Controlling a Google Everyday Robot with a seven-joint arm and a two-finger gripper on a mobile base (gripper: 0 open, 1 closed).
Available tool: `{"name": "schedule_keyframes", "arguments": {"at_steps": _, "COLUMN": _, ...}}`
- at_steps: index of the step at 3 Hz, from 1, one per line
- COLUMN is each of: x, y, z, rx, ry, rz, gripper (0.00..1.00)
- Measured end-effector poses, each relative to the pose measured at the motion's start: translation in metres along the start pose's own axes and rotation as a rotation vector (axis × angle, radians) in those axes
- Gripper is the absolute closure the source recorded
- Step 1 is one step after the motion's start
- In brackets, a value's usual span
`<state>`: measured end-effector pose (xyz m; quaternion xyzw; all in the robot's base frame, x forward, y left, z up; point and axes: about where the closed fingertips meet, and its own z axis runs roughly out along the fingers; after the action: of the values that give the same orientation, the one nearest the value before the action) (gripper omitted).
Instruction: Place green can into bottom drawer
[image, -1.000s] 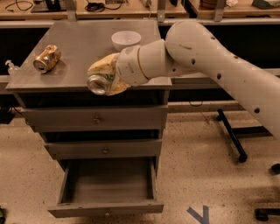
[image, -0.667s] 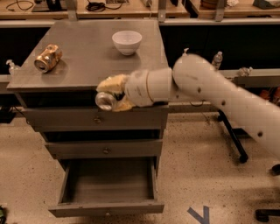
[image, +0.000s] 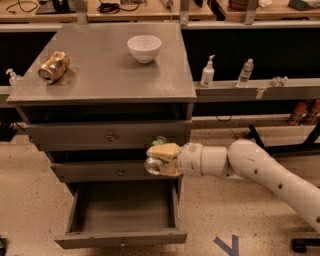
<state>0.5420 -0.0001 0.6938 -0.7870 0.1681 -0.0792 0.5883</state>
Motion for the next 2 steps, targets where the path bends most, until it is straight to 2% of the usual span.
{"name": "schedule_keyframes", "arguments": {"at_steps": 2, "x": 0.013, "y": 0.040, "z": 0.012, "rx": 0.008, "ry": -0.031, "rz": 0.007, "gripper": 1.00}}
